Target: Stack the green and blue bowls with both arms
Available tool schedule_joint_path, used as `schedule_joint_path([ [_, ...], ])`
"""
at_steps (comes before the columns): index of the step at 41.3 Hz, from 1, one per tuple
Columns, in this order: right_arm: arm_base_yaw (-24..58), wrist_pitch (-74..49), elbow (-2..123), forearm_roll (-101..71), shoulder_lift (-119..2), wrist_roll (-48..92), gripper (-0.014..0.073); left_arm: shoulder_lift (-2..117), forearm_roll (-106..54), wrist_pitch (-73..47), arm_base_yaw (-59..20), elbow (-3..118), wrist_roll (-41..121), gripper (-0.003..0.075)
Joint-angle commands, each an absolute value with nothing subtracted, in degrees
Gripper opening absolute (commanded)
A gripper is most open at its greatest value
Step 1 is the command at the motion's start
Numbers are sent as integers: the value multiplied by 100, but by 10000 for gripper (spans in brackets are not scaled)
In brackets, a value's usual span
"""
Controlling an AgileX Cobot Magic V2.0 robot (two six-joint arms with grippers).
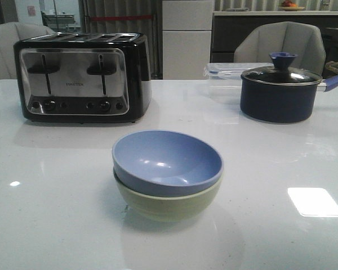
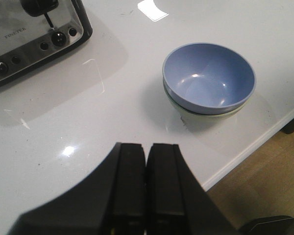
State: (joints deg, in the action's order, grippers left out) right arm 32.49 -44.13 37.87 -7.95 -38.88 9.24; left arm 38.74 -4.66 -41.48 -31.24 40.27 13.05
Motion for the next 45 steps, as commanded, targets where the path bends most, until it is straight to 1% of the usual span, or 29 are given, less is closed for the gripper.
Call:
schedule_joint_path([
  [1, 3216, -4009, 3947, -763, -3868, 908, 55, 3877, -513, -3711, -3160, 4190, 1279, 92],
  [9, 3216, -4009, 3947, -763, -3868, 908, 55, 3779, -522, -3693, -3148, 4163, 1279, 92],
  [11, 3216, -4009, 3947, -763, -3868, 908, 55, 3669, -522, -3693, -3004, 4135, 1279, 92],
  [14, 3216, -4017, 3947, -763, -3868, 908, 55, 3377, -464, -3539, -2587, 3971, 1291, 92],
  [22, 3216, -4011, 3947, -763, -3868, 908, 55, 2327, -623, -1959, -1304, 2854, 1291, 93],
  [29, 3216, -4011, 3947, -763, -3868, 908, 55, 1442, -731, -938, -686, 1675, 1291, 93],
  [34, 3216, -4011, 3947, -763, -3868, 908, 55, 835, -818, -390, -541, 1013, 1238, 93],
  [40, 3216, -4011, 3947, -763, -3868, 908, 55, 294, -240, -313, -530, 509, 201, 93],
  [45, 3216, -4011, 3947, -763, -3868, 908, 55, 132, -111, -97, -462, 213, 52, 93],
])
